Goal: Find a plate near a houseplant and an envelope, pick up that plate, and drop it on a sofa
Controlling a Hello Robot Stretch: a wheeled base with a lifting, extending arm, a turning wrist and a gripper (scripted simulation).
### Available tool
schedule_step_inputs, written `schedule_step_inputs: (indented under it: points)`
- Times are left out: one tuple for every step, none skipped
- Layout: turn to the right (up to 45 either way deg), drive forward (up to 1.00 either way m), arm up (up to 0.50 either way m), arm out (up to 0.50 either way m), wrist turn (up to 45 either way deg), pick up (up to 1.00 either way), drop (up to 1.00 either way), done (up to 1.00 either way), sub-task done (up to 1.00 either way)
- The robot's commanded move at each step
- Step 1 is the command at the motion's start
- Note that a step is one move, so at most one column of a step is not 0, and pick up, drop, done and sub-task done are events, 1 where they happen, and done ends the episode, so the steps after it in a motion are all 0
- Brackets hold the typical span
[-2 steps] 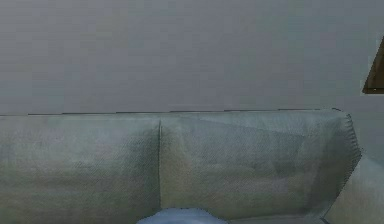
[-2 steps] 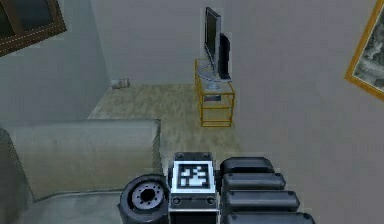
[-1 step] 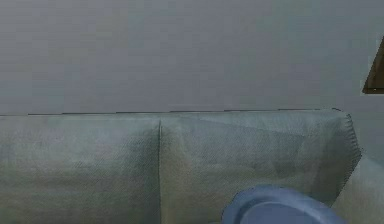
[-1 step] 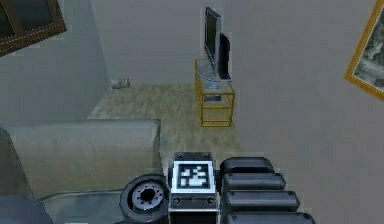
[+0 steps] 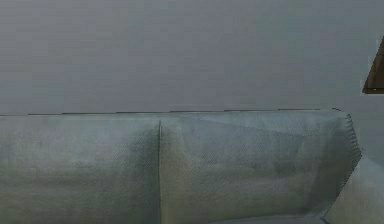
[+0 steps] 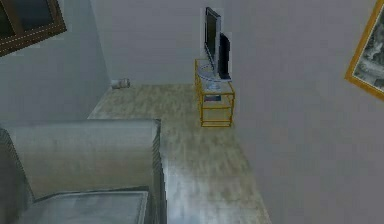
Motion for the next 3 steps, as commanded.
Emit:
schedule_step_inputs:
  points:
    - [0.0, 0.0, -0.32, 0.0, 0.0, 0.0, 0.0, 0.0, 0.0]
    - [0.0, 0.0, 0.0, 0.0, 0.0, 0.0, 1.0, 0.0, 0.0]
    - [0.0, 0.0, 0.1, 0.0, 0.0, 0.0, 0.0, 0.0, 0.0]
